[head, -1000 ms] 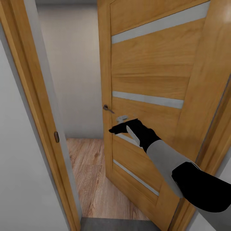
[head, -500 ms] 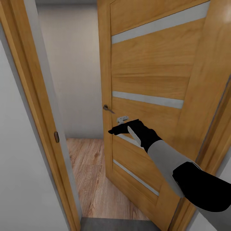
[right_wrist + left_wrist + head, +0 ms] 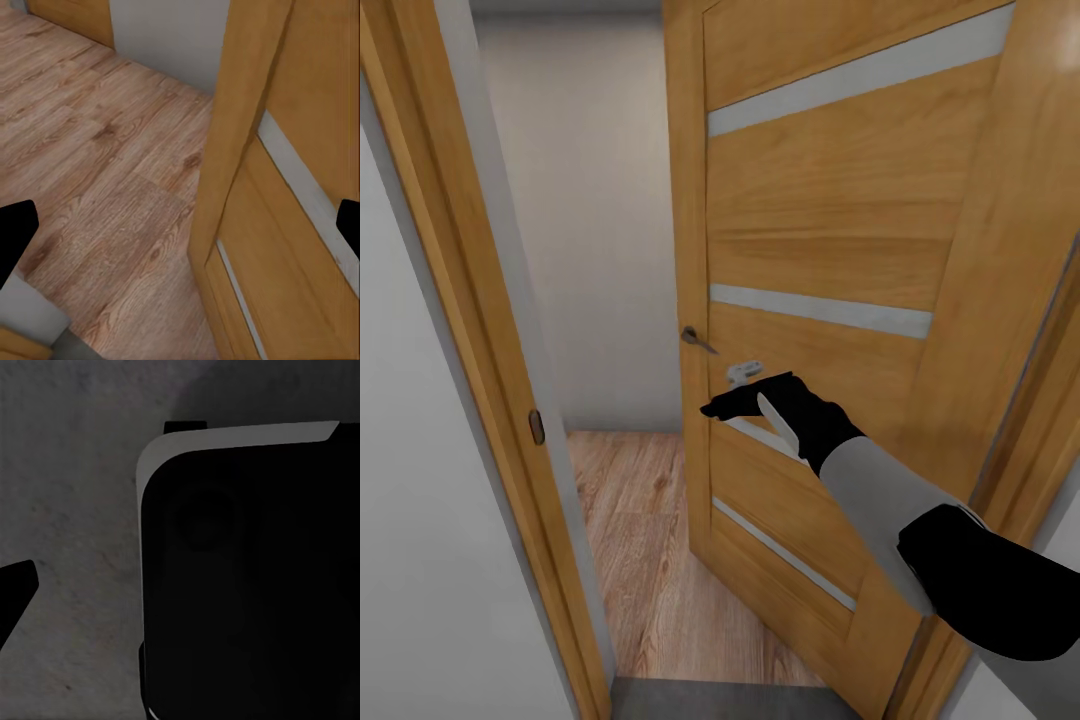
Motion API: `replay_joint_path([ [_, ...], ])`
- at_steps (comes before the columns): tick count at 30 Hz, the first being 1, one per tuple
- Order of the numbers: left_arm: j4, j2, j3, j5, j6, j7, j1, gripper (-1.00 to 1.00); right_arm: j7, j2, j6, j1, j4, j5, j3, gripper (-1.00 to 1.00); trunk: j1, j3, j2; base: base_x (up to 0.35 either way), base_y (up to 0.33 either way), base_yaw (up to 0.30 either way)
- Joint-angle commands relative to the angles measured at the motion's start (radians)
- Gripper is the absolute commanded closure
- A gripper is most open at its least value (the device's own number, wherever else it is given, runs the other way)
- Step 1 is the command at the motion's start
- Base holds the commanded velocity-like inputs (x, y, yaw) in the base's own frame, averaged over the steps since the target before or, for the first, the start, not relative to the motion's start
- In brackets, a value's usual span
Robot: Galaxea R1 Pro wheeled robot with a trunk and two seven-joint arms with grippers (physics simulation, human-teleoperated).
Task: Move the two storage containers from the living room to the garage. In the garage, place one container on the floor and stack the other container on top of it (either order is fine).
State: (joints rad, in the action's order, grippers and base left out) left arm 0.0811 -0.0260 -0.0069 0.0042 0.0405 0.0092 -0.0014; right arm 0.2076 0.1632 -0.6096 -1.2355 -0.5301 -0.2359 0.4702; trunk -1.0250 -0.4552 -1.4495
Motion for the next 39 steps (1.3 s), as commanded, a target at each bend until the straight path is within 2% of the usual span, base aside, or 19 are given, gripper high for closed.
replay_joint_path([
  [1, 0.000, 0.000, -0.001, 0.000, 0.003, 0.001, 0.000, -1.00, -0.008, -0.001, -0.004, -0.001, 0.000, -0.005, 0.003, -1.00, 0.000, -0.001, -0.001, 0.000, 0.000, 0.000],
  [6, 0.000, 0.001, -0.001, 0.000, 0.003, 0.002, 0.000, -1.00, -0.043, 0.001, -0.003, 0.006, 0.002, -0.004, 0.004, -1.00, 0.000, -0.001, -0.001, 0.000, 0.000, 0.000],
  [22, 0.000, -0.001, -0.001, 0.001, 0.003, 0.000, 0.000, -1.00, -0.050, 0.000, -0.002, 0.007, 0.002, -0.001, 0.004, -1.00, 0.000, -0.001, -0.001, 0.001, 0.000, 0.000],
  [27, 0.000, -0.005, 0.001, 0.003, 0.004, -0.009, 0.000, -1.00, -0.068, 0.002, 0.002, 0.007, 0.002, 0.003, 0.006, -1.00, 0.000, -0.001, -0.001, 0.202, 0.000, 0.000],
  [30, 0.001, -0.006, 0.001, 0.002, 0.004, -0.011, 0.000, -1.00, -0.133, 0.006, 0.003, 0.007, 0.002, 0.005, 0.008, -1.00, 0.000, -0.001, -0.001, 0.298, 0.000, 0.000],
  [33, 0.000, -0.004, -0.001, 0.001, 0.004, -0.011, 0.000, -1.00, -0.249, 0.011, 0.004, 0.007, 0.001, 0.006, 0.011, -1.00, 0.000, -0.001, -0.001, 0.161, 0.000, 0.000],
  [39, 0.000, -0.003, -0.002, -0.001, 0.004, -0.011, 0.000, -1.00, -0.359, 0.011, 0.000, 0.007, 0.001, 0.007, 0.013, -1.00, 0.000, -0.001, -0.001, 0.029, 0.000, 0.000],
])
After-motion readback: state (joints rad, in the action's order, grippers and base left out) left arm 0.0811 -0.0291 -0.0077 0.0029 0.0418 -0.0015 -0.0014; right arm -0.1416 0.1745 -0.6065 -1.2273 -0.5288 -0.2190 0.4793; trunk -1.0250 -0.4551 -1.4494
